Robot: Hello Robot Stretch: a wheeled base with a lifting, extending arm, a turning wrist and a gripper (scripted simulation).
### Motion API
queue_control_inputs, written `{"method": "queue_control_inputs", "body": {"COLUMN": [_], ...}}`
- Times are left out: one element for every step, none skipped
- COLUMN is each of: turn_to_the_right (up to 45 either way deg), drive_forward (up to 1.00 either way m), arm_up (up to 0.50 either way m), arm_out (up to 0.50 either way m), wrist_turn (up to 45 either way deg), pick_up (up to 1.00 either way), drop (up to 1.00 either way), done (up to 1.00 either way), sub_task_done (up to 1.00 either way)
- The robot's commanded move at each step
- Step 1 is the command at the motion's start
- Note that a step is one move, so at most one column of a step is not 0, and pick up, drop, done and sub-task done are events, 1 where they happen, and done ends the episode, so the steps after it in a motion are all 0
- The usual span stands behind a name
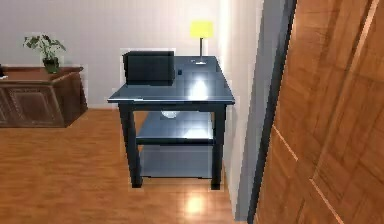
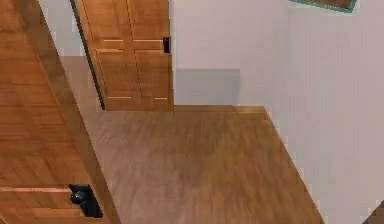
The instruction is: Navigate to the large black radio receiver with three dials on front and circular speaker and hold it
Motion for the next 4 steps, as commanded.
{"method": "queue_control_inputs", "body": {"turn_to_the_right": [0.0,-45.0,-45.0,-18.0], "drive_forward": [0.85,0.0,0.0,0.0], "arm_up": [0.0,0.0,0.0,0.0], "arm_out": [0.0,0.0,0.0,0.0], "wrist_turn": [0.0,0.0,0.0,0.0], "pick_up": [0.0,0.0,0.0,0.0], "drop": [0.0,0.0,0.0,0.0], "done": [0.0,0.0,0.0,0.0], "sub_task_done": [0.0,0.0,0.0,0.0]}}
